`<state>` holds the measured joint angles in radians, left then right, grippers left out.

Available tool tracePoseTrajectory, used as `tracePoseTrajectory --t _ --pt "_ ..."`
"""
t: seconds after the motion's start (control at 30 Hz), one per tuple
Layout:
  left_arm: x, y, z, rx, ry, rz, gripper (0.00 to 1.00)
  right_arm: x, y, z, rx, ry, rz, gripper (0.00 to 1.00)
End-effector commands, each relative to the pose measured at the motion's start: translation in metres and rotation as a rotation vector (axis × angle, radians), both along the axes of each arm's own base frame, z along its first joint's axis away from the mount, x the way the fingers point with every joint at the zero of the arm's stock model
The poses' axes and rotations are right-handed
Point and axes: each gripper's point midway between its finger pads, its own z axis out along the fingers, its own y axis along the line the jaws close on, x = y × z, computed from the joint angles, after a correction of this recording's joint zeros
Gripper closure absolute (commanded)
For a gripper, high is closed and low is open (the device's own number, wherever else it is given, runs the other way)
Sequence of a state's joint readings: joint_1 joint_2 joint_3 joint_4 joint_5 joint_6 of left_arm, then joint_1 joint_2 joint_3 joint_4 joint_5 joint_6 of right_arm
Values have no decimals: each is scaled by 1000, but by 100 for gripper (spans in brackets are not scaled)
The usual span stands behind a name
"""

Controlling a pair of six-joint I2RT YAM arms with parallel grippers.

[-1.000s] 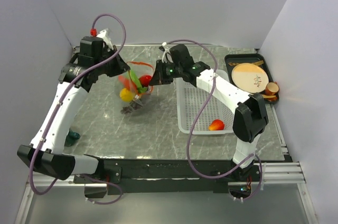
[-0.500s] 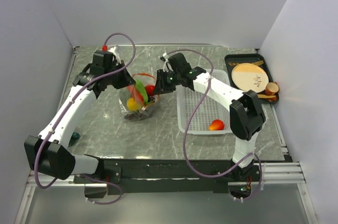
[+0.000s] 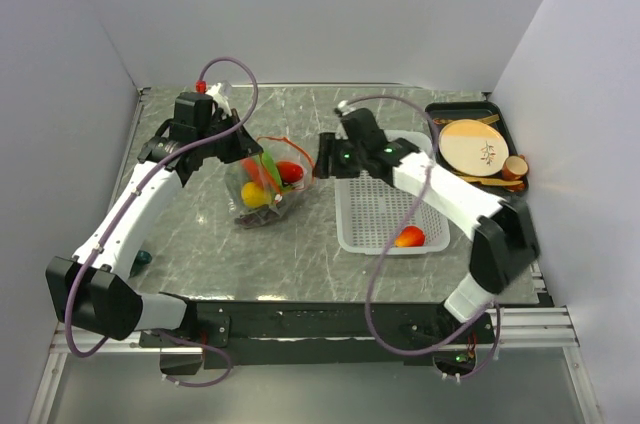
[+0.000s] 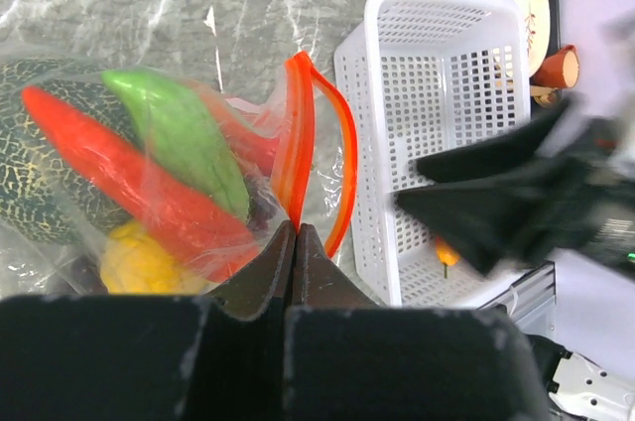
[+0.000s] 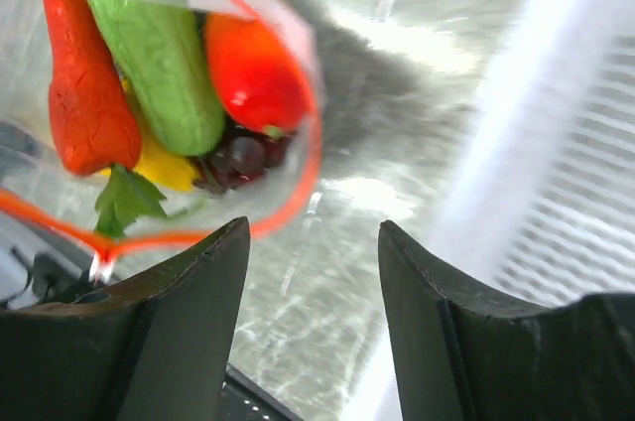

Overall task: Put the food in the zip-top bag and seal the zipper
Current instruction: Adjust the zipper food storage bag at the center of the board, then adjust the fake fruit in the bin.

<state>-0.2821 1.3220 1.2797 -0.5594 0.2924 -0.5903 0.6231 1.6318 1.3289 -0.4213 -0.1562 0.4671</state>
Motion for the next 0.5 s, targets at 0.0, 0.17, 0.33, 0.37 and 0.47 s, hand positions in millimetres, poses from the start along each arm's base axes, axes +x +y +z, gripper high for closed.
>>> tracePoseTrajectory --t 0.0,0.17,0.33,0.37,0.47 --pt "4 -9 28 -47 -97 -41 99 16 -70 34 -65 -122 -226 38" --pt "1 -15 29 -61 -105 -68 99 -7 -145 6 -264 19 -395 26" --pt "-2 -18 31 -65 -110 -80 99 -40 -195 -17 -409 123 -615 18" --pt "-2 -18 30 -59 -108 -84 99 -46 -199 -23 -423 149 -641 18" --pt "-3 -17 29 -46 -106 -90 99 -65 -210 -37 -452 236 -738 15"
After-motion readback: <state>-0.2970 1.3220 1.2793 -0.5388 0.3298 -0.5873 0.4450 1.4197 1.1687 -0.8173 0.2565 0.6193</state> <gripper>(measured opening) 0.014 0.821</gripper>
